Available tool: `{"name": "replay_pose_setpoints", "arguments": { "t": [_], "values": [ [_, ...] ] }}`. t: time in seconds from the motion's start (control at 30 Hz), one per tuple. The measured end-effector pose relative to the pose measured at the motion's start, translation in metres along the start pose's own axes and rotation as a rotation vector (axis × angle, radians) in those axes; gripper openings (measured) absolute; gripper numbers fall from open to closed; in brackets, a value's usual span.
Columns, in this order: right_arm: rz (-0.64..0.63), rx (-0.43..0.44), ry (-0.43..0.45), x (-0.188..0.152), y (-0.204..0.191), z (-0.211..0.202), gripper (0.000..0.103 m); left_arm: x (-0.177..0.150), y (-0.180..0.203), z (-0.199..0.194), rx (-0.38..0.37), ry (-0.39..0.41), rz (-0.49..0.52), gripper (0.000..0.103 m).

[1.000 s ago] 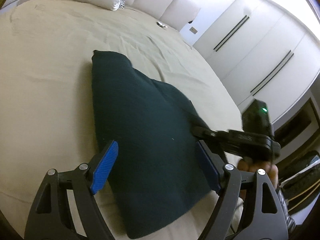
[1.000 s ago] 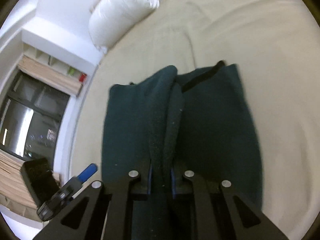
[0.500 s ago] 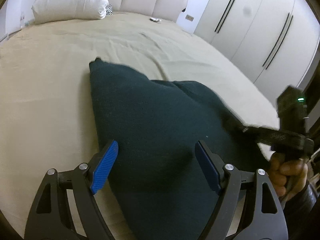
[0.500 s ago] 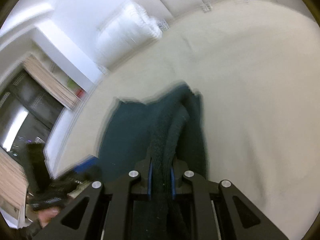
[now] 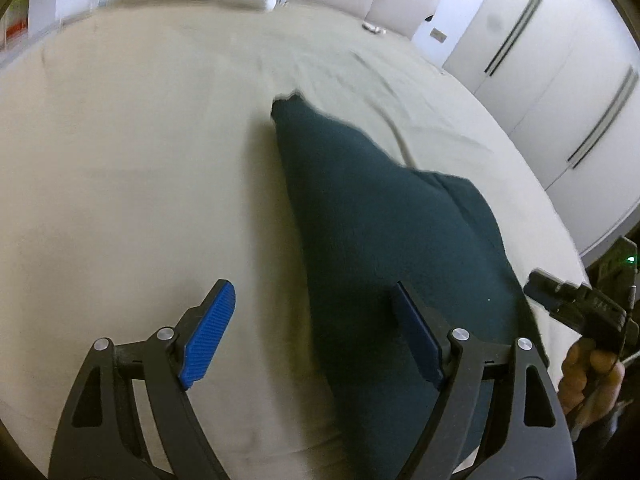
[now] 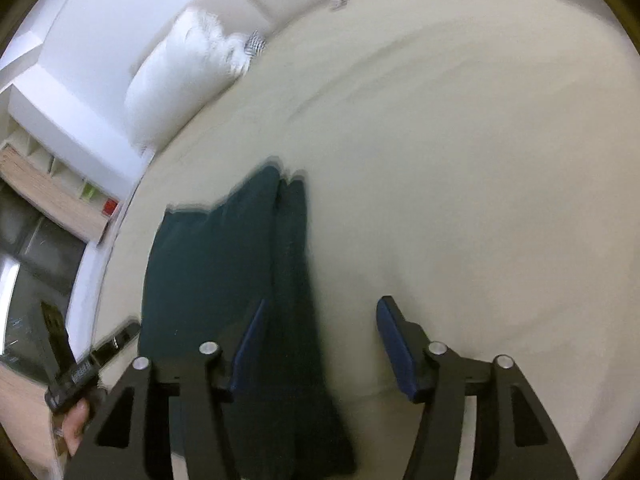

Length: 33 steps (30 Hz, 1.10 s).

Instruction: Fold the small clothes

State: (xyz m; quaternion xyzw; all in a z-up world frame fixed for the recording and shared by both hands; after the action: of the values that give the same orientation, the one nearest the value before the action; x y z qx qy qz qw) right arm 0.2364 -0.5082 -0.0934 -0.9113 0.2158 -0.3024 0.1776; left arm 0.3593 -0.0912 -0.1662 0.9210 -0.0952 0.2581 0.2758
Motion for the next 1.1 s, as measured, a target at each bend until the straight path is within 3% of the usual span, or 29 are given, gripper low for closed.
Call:
{"name": "replay_pose_setpoints", "arguments": {
  "t": [0.03, 0.17, 0.23, 0.27, 0.3, 0.33, 0.4, 0.5, 0.57, 0.7, 0.77, 0.83, 0.93, 1.1],
  "values": [
    [0.007, 0.022, -0.013, 0.004, 0.000, 0.003, 0.070, 0.003, -0.002, 0.005, -0.018, -0.008, -0.023, 0.082],
    [-0.062, 0.049, -0.145, 0.011, -0.007, 0.042, 0.072, 0.006, 0.003, 0.022, -0.077, -0.061, -0.035, 0.085],
    [-0.077, -0.001, -0.194, 0.010, -0.010, 0.060, 0.070, 0.012, 0.007, 0.028, -0.079, -0.083, -0.025, 0.085],
    [-0.107, 0.002, -0.192, 0.011, -0.016, 0.060, 0.067, 0.014, 0.007, 0.031, -0.077, -0.094, -0.022, 0.085],
    [-0.146, 0.023, -0.214, 0.010, -0.025, 0.062, 0.052, 0.016, 0.007, 0.035, -0.080, -0.111, -0.027, 0.085],
    [-0.166, 0.031, -0.230, 0.008, -0.030, 0.063, 0.043, 0.018, 0.007, 0.036, -0.090, -0.121, -0.037, 0.080],
    [-0.242, -0.026, -0.235, 0.004, -0.037, 0.065, 0.043, 0.022, 0.007, 0.045, -0.147, -0.169, -0.079, 0.062],
    [-0.230, -0.037, -0.254, 0.004, -0.033, 0.067, 0.037, 0.025, 0.016, 0.047, -0.092, -0.187, -0.043, 0.053],
    [-0.237, -0.069, -0.242, 0.006, -0.034, 0.065, 0.030, 0.027, 0.026, 0.045, -0.040, -0.187, -0.004, 0.045],
    [-0.497, -0.301, -0.149, -0.006, -0.082, 0.061, 0.021, 0.031, 0.039, 0.045, 0.053, -0.181, 0.052, 0.039],
    [-0.554, -0.367, -0.119, -0.012, -0.091, 0.061, 0.020, 0.029, 0.048, 0.046, 0.106, -0.167, 0.110, 0.036],
    [-0.535, -0.373, -0.096, -0.014, -0.091, 0.055, 0.019, 0.029, 0.050, 0.044, 0.123, -0.153, 0.131, 0.034],
    [-0.501, -0.335, -0.049, -0.013, -0.099, 0.032, 0.018, 0.029, 0.047, 0.028, 0.088, -0.139, 0.105, 0.030],
    [-0.544, -0.272, 0.028, -0.026, -0.138, -0.015, 0.018, 0.034, 0.047, -0.023, 0.081, -0.075, 0.121, 0.029]
  ]
}}
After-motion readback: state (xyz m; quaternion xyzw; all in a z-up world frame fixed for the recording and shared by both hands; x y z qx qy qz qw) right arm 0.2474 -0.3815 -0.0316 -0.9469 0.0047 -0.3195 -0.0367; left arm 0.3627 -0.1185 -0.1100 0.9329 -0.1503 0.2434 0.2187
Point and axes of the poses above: each gripper's, at about its wrist camera, not at the fingertips, and z roughly the way its jaws point, y to its right, x to its top, the point moved 4 cm from there along z, roughly the way its jaws point, and after that the axes turned 4 degrees about -x, right-handed, at the moved point
